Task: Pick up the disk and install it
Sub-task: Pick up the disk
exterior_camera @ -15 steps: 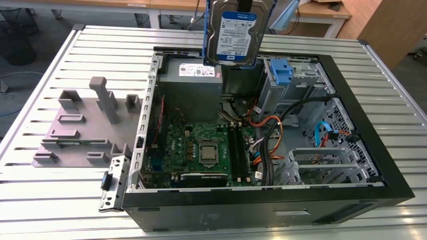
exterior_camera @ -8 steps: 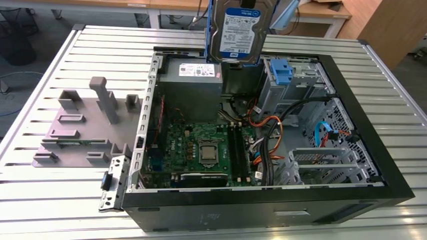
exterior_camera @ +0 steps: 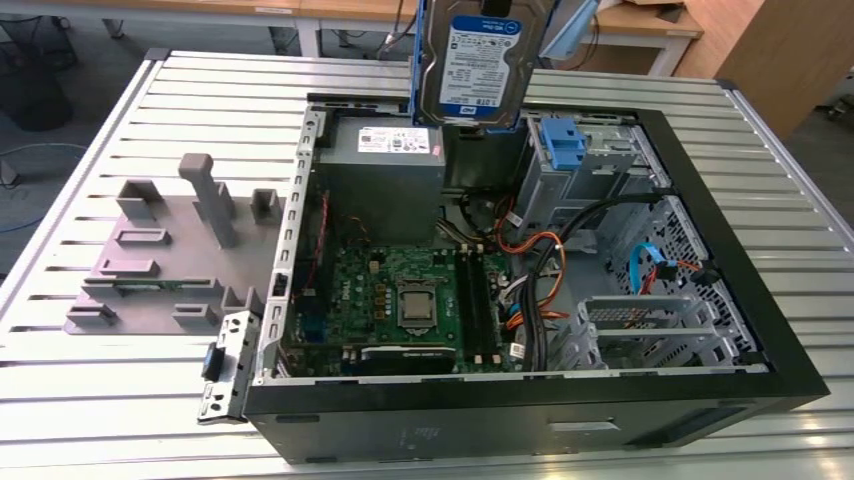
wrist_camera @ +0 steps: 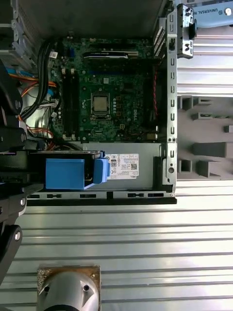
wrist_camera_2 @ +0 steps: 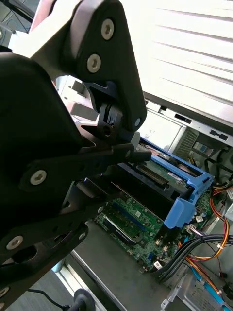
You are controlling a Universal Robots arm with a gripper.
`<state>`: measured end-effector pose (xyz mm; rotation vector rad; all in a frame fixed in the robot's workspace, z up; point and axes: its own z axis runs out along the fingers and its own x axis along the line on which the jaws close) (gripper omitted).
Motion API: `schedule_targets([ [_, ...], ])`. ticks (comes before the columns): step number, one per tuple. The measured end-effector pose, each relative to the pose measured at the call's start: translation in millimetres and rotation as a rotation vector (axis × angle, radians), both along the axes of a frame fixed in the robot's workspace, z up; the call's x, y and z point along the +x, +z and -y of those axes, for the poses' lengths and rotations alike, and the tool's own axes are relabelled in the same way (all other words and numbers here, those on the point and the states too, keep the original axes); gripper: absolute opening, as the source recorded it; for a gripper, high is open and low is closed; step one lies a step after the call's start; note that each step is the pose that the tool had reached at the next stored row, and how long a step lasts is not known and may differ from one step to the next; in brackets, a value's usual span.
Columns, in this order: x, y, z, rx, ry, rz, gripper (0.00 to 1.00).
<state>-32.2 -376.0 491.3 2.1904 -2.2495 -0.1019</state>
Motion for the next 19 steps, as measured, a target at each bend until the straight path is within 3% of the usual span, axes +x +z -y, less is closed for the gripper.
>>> schedule_targets([
  [4, 0.1, 0.1, 1.3, -0.0002, 0.0, -0.0001, 0.35],
  [9, 0.0, 0.1, 7.3, -0.0002, 0.0, -0.0001, 0.35],
  [19, 0.0, 0.0, 25.0, -0.0001, 0.0, 0.0, 0.35],
])
